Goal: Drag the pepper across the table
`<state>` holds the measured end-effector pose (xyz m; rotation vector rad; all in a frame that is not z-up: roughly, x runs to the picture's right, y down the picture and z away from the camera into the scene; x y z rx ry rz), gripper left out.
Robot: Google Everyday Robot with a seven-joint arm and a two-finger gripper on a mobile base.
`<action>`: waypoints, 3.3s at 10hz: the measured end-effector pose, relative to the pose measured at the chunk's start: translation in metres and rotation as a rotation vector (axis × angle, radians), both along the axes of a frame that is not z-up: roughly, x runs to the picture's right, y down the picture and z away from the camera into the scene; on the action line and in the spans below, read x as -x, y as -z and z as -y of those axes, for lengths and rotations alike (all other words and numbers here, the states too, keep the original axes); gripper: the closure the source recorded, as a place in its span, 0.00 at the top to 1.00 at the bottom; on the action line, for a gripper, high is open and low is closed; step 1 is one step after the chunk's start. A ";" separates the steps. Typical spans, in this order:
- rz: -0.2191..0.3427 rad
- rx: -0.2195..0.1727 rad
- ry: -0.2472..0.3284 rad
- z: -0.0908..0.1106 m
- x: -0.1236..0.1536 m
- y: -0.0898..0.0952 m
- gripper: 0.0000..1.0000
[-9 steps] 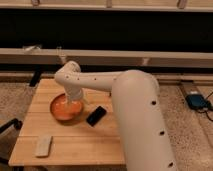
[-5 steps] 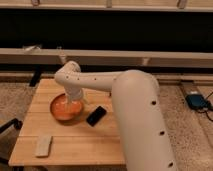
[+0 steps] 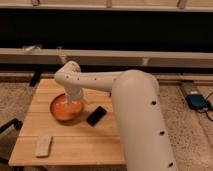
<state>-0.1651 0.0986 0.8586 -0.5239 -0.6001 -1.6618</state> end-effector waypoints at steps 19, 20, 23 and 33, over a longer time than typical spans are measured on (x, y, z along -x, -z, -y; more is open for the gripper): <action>-0.117 -0.027 0.001 0.038 -0.040 -0.026 0.80; -0.152 -0.032 -0.009 0.044 -0.055 -0.032 0.80; -0.210 -0.043 -0.060 0.057 -0.089 -0.044 0.80; -0.295 -0.025 -0.294 0.063 -0.182 -0.088 0.80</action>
